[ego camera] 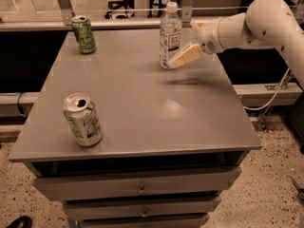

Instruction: Knock blue plastic bottle over

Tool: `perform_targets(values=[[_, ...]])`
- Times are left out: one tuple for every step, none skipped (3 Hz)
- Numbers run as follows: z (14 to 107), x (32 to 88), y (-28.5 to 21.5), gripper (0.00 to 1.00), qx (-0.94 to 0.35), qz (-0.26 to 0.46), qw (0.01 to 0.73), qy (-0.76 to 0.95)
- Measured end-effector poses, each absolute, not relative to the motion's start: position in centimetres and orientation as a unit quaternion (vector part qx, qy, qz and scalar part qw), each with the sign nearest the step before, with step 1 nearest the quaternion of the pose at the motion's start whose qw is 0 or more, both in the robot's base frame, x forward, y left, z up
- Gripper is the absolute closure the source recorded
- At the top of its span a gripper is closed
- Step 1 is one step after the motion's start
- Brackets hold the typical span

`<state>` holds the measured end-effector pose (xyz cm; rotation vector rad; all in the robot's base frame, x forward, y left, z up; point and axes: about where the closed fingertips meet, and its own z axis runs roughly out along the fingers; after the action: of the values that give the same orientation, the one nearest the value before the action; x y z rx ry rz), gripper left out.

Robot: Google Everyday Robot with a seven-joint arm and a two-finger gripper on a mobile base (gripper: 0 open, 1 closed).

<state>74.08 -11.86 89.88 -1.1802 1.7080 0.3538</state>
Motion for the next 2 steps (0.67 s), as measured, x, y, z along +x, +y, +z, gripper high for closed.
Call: perform_targets(values=[[90.5,73.0,-9.0,0.00,-0.485,0.218,0.512,0.675],[90.9,71.6,-6.0,0.00,-0.485,0.278,0.521,0.646]])
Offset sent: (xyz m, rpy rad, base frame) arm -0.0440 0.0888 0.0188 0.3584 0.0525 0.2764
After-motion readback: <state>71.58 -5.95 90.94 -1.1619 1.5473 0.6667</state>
